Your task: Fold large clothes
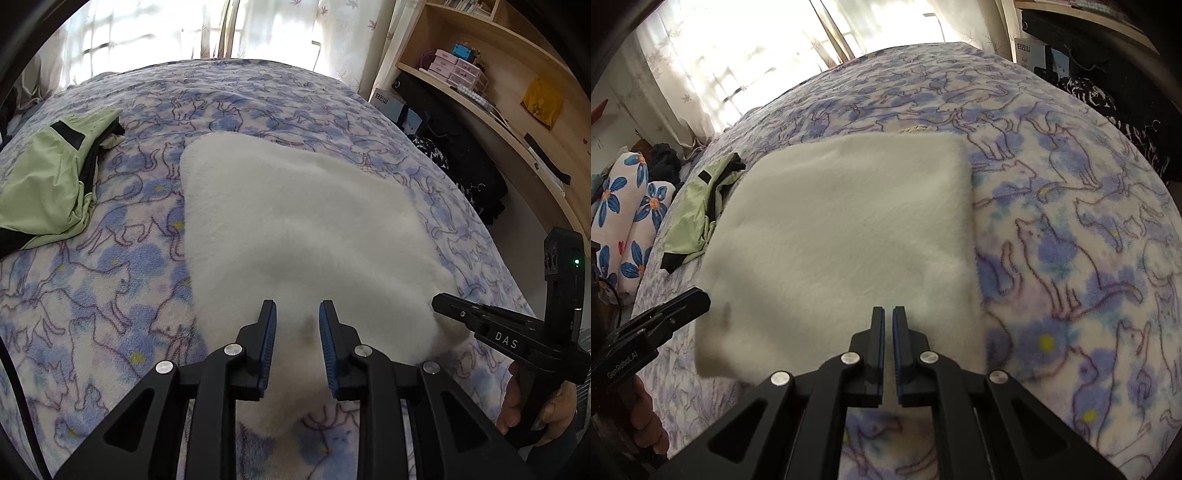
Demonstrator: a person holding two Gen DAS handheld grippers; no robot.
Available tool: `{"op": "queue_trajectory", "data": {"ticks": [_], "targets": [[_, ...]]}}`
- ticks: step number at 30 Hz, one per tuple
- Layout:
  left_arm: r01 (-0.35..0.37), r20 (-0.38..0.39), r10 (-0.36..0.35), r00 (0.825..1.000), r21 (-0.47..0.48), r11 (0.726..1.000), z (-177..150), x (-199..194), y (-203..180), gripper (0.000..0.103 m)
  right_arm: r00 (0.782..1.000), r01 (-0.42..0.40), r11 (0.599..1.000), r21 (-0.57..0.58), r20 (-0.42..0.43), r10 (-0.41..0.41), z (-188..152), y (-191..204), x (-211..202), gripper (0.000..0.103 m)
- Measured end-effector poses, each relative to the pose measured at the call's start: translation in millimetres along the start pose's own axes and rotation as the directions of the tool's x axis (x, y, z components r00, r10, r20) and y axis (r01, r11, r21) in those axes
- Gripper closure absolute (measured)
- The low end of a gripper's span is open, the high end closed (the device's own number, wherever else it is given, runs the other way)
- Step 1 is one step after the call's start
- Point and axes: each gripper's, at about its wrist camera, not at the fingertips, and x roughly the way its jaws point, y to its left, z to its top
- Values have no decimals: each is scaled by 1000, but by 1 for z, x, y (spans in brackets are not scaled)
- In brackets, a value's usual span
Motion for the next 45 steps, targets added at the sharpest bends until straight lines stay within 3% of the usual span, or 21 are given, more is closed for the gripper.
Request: {"op": "queue_trajectory", "data": {"ticks": [4,7,11,15,17,19,21,24,27,29,33,38,42,45], "targets": [[-60,28,60,998,-11,998,-3,-25,1,49,1000,3,1000,-28,9,-2,-7,9,-21,97],[-84,66,84,994,-2,996,-3,-47,-1,44,1000,-12,999,-52,29,13,-8,17,-41,87],[-93,71,93,993,-13,996,0,-71,-1,23,997,-12,995,-104,72,20,-7,30,-72,78],[-68,116,68,991,-4,998,4,-97,-3,22,990,-10,988,-156,140,33,0,42,-105,65],[-52,138,52,989,-6,999,7,-109,-4,10,983,-13,985,-173,181,45,4,45,-119,59],[-28,153,30,988,-14,1000,11,-120,-4,4,977,-12,983,-182,209,51,8,47,-129,53],[-42,165,46,985,-27,999,16,-126,-4,4,972,13,980,-198,231,34,12,48,-134,45],[-45,173,53,983,-48,998,21,-128,-1,4,971,40,975,-218,240,14,17,47,-135,43],[-137,160,140,977,-28,990,25,-117,-2,4,974,36,976,-214,225,13,23,41,-128,38],[-152,152,150,977,-2,988,25,-104,-2,4,976,38,976,-213,217,9,26,35,-119,33],[-74,97,76,992,-18,997,27,-71,11,4,989,30,979,-203,151,0,30,20,-88,33],[-17,9,18,1000,-98,995,28,-15,39,4,998,-21,995,-99,62,27,37,-21,-38,33],[62,-88,-79,993,-184,981,23,30,61,4,996,-90,996,6,-6,91,40,-56,0,33],[119,-124,-151,981,-238,964,18,53,73,4,982,-178,981,78,-55,183,41,-76,25,33]]}}
